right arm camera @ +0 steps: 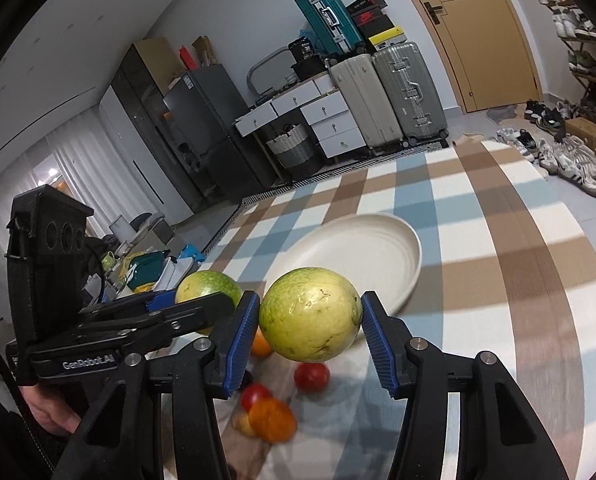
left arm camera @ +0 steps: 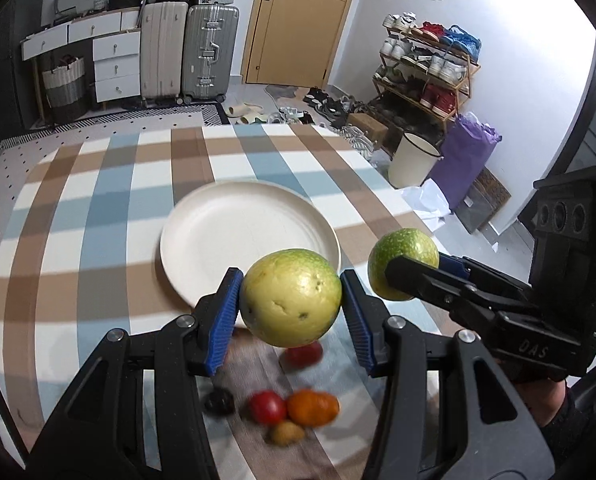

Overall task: Organize fruits
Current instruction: 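Lower both yellow-green fruits onto the white plate and open both grippers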

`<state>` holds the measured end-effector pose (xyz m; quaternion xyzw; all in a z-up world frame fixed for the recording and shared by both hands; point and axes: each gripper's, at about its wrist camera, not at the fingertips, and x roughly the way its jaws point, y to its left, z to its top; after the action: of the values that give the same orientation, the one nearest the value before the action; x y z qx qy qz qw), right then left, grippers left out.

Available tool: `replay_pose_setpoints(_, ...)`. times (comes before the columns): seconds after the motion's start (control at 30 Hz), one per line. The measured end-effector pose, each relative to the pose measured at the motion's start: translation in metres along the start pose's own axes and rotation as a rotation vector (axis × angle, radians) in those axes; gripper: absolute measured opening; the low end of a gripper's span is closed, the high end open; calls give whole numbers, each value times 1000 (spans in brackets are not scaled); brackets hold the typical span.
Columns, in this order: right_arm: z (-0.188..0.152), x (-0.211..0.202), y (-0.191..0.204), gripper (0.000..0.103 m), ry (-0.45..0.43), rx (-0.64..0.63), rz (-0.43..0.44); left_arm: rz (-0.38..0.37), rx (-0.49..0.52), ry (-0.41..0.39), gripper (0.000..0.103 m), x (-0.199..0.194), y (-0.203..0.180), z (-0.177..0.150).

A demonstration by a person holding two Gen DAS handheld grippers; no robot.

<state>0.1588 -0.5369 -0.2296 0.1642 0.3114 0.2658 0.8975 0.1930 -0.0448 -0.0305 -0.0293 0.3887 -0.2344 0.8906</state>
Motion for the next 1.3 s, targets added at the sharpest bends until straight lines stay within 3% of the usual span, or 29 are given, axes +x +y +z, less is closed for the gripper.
replay_pose_setpoints(0.3, 49, 35, -1, 53, 22, -18, 27, 21, -18, 8, 47, 34, 21, 49)
replay_pose_setpoints(0.5, 60, 62, -11, 53, 59, -7, 33, 32, -32, 47, 47, 69, 38, 62)
replay_pose_setpoints(0.93, 49, 114, -44, 53, 183, 15, 3, 26, -86, 157, 47, 138, 69, 47)
replay_pose_setpoints(1.2, 41, 131, -53, 53, 233, 33, -5, 2, -120, 185, 47, 156, 78, 40)
replay_pose_setpoints(1.3, 38, 135, -56, 53, 243, 48, -7, 31, -118, 205, 47, 161, 78, 38)
